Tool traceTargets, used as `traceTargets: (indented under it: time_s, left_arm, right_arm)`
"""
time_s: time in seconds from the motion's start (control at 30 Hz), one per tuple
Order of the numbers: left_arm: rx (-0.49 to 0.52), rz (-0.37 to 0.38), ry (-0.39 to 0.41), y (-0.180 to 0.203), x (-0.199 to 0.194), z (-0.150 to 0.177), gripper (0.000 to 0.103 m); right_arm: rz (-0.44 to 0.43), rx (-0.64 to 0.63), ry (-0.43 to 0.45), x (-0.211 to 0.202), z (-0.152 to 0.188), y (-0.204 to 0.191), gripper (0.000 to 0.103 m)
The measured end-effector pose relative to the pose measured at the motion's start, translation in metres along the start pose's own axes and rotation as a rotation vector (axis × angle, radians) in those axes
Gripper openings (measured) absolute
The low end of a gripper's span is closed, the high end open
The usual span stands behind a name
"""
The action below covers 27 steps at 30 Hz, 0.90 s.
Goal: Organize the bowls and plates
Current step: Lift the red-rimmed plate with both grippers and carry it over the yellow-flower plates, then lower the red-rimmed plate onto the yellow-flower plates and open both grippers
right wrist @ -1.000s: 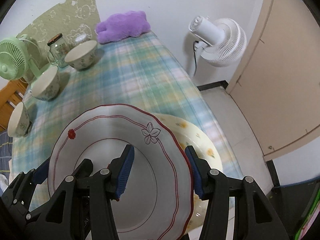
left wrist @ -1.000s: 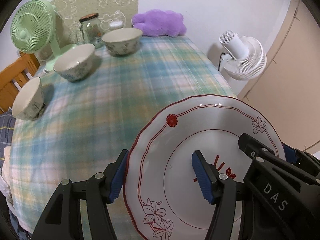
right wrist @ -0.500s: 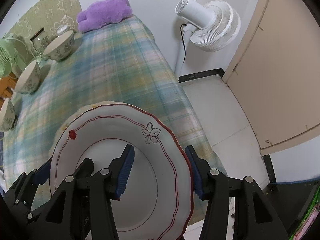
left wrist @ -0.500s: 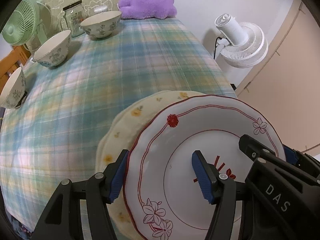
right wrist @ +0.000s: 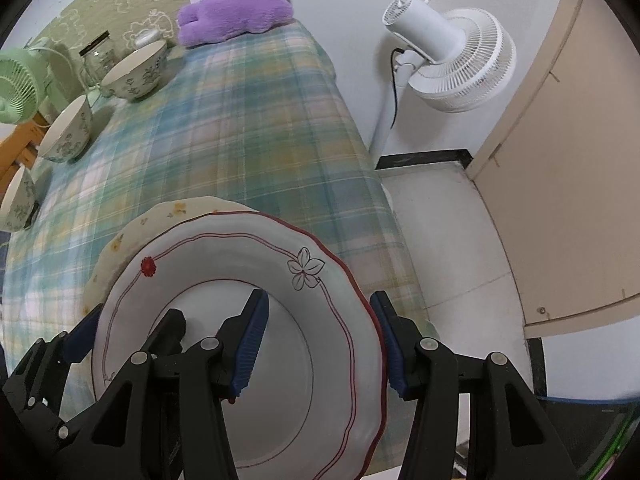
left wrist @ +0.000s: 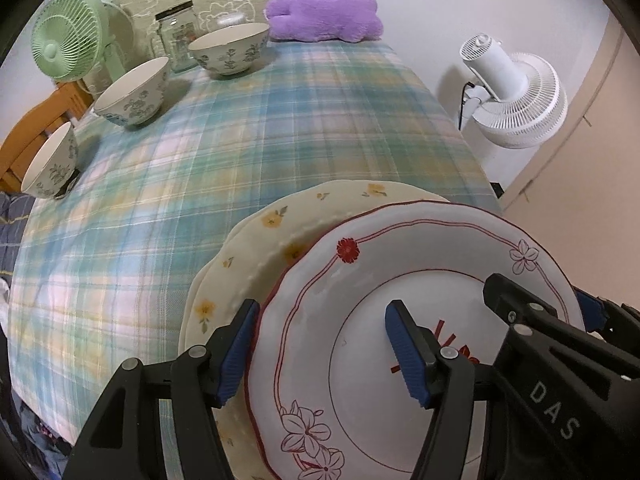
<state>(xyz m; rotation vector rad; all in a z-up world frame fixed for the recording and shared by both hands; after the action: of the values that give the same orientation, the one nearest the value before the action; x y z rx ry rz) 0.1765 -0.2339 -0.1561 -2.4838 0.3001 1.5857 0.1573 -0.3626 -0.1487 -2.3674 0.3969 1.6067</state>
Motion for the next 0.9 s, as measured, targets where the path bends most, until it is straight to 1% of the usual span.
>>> traceTargets:
  time_s: [0.1, 0.13, 0.23, 0.27, 0.3, 0.33, 0.37, 0.53, 0.67, 0.9]
  left_arm:
    - [0.021, -0.025, -0.015, 0.003, 0.002, 0.002, 0.065]
    - [0.025, -0.04, -0.008, 0.003, 0.0, 0.002, 0.066]
    - [0.028, -0.048, 0.0, 0.005, -0.002, 0.002, 0.066]
    - [0.02, -0.044, 0.001, 0.004, -0.002, 0.002, 0.066]
    - [0.022, -0.046, 0.002, 0.004, -0.002, 0.002, 0.065]
    - [0.023, -0.051, 0.006, 0.004, -0.003, 0.001, 0.065]
    - [0.026, -0.061, 0.009, 0.004, -0.004, 0.0, 0.065]
    - [0.026, -0.073, 0.027, -0.001, -0.011, -0.001, 0.065]
    - [-0.001, -0.072, 0.032, -0.01, -0.016, -0.001, 0.066]
    - [-0.046, -0.07, 0.033, -0.025, -0.019, -0.001, 0.066]
  right_arm:
    - [-0.012, -0.02, -0.019, -0.001, 0.001, 0.001, 0.056]
    - [-0.004, -0.026, -0.025, -0.001, 0.002, 0.003, 0.056]
    - [-0.002, -0.022, -0.021, -0.007, 0.005, 0.011, 0.056]
    - [0.005, -0.011, -0.008, -0.011, 0.004, 0.014, 0.052]
    - [-0.004, -0.012, -0.007, -0.013, 0.005, 0.014, 0.044]
    - [-0.027, -0.014, -0.012, -0.014, 0.005, 0.012, 0.04]
    - [-0.035, -0.018, -0.013, -0.015, 0.005, 0.011, 0.031]
    - [-0.02, -0.062, 0.008, -0.02, 0.001, 0.002, 0.031]
    - [-0.01, -0.092, 0.018, -0.022, -0.002, -0.004, 0.031]
    - [-0.015, -0.098, -0.005, -0.013, -0.001, -0.015, 0.033]
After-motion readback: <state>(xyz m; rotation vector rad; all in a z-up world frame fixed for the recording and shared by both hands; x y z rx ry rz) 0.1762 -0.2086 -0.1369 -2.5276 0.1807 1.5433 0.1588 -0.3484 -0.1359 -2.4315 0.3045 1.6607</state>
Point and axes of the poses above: each gripper's, at about its wrist camera, not at the fingertips, and x roughly the way its jaws point, y to its right, z to its underside, the point moved 8 cm from there along x, roughly the way its jaws point, and after that the axes turned 9 degrees about x, right-handed, at the moved point
